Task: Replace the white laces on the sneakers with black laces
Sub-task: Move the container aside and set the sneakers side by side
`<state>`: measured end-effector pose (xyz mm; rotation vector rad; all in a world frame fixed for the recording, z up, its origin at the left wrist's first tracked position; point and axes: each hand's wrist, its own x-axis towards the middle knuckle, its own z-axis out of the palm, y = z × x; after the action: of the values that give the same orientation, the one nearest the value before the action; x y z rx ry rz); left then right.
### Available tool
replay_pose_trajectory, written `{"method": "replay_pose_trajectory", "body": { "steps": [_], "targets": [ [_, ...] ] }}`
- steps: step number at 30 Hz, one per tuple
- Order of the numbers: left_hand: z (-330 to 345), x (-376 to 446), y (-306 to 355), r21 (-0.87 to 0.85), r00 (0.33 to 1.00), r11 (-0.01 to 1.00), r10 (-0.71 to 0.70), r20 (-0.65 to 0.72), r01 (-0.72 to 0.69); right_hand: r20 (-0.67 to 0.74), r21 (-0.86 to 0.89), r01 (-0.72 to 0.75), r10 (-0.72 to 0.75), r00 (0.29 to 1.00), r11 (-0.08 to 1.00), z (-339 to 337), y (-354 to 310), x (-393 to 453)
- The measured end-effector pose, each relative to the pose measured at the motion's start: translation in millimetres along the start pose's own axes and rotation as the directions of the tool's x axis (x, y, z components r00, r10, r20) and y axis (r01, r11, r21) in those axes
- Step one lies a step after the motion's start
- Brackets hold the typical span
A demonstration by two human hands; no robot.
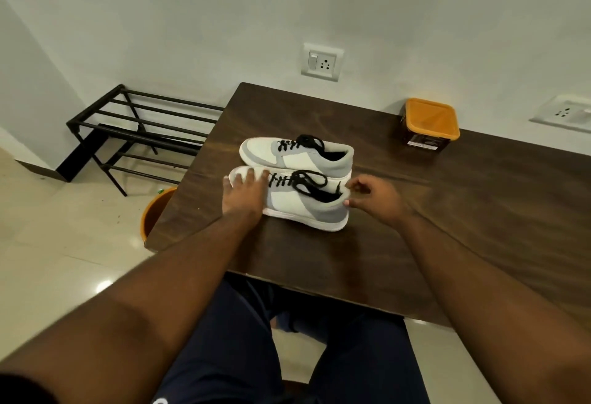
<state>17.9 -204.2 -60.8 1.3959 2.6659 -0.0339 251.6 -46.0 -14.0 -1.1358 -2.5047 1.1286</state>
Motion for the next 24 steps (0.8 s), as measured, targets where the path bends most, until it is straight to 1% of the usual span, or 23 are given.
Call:
{"method": "replay_pose_trajectory", "body": {
  "steps": [1,2,3,4,5,6,7,8,9,10,11,12,13,14,15,16,17,18,19,20,22,23,24],
  "targets": [
    [-4,9,-4,-0.017,0.998,0.999,-0.047,-0.031,0.046,0.076,0.011,0.005,-0.006,0.997,1.000,-3,-4,6],
    [-6,14,-7,-0.087,0.994,0.991,-0.102,-0.045,0.097,0.118,-0.007,0.024,-0.023,0.993,1.000,-4,-6,10],
    [-9,17,-8,-0.221,0.987,0.964,-0.157,-0.033,0.146,0.104,-0.064,0.067,-0.060,0.993,0.996,-5,-8,15],
    [-12,19,-5,-0.359,0.982,0.916,-0.189,0.001,0.177,0.046,-0.150,0.113,-0.107,0.993,0.982,-7,-7,23],
    [-14,21,-1,-0.458,0.977,0.865,-0.207,0.042,0.203,-0.013,-0.248,0.156,-0.164,0.986,0.956,-7,-4,32],
    [-14,25,2,-0.515,0.973,0.828,-0.217,0.073,0.223,-0.040,-0.340,0.172,-0.197,0.979,0.924,-7,-4,42],
    [-14,28,5,-0.554,0.971,0.798,-0.217,0.103,0.237,-0.024,-0.424,0.156,-0.183,0.983,0.892,-7,-4,48],
    [-14,34,6,-0.592,0.969,0.768,-0.204,0.139,0.246,0.025,-0.510,0.116,-0.120,0.992,0.852,-6,-6,55],
    [-14,38,8,-0.651,0.969,0.718,-0.167,0.184,0.248,0.083,-0.604,0.082,-0.040,0.996,0.793,-5,-9,59],
    [-14,43,9,-0.728,0.968,0.641,-0.111,0.225,0.242,0.123,-0.687,0.069,0.022,0.992,0.724,-3,-14,60],
    [-15,48,9,-0.802,0.968,0.550,-0.052,0.247,0.234,0.136,-0.745,0.071,0.047,0.990,0.663,1,-18,60],
    [-17,50,9,-0.857,0.970,0.466,-0.016,0.242,0.221,0.130,-0.785,0.078,0.040,0.991,0.614,4,-22,57],
    [-20,51,10,-0.885,0.979,0.427,-0.007,0.204,0.187,0.119,-0.808,0.087,0.017,0.993,0.583,6,-26,52],
    [-23,49,11,-0.883,0.989,0.448,-0.025,0.145,0.140,0.116,-0.815,0.100,-0.007,0.993,0.570,10,-28,47],
    [-26,41,13,-0.857,0.996,0.507,-0.067,0.060,0.085,0.125,-0.806,0.118,-0.028,0.992,0.580,13,-29,40],
    [-27,30,15,-0.821,0.991,0.571,-0.121,-0.054,0.025,0.136,-0.786,0.133,-0.041,0.990,0.604,17,-28,33],
    [-26,15,19,-0.777,0.971,0.629,-0.164,-0.173,-0.032,0.137,-0.751,0.134,-0.046,0.990,0.646,21,-27,26],
    [-25,-4,25,-0.736,0.946,0.671,-0.177,-0.272,-0.086,0.128,-0.708,0.122,-0.044,0.991,0.695,25,-26,18],
    [-24,-23,33,-0.700,0.936,0.700,-0.138,-0.323,-0.138,0.116,-0.665,0.112,-0.046,0.992,0.739,28,-25,11],
    [-22,-40,43,-0.676,0.953,0.718,-0.062,-0.298,-0.165,0.106,-0.629,0.112,-0.058,0.993,0.769,32,-23,5],
    [-17,-63,63,-0.647,0.992,0.753,0.079,-0.093,-0.121,0.097,-0.563,0.128,-0.089,0.991,0.817,40,-22,-8],
    [-16,-67,68,-0.631,0.995,0.771,0.102,-0.020,-0.092,0.088,-0.517,0.129,-0.097,0.991,0.846,43,-23,-14],
    [-17,-67,69,-0.616,0.995,0.784,0.098,0.007,-0.073,0.085,-0.469,0.116,-0.086,0.993,0.876,45,-25,-18]
  ]
}}
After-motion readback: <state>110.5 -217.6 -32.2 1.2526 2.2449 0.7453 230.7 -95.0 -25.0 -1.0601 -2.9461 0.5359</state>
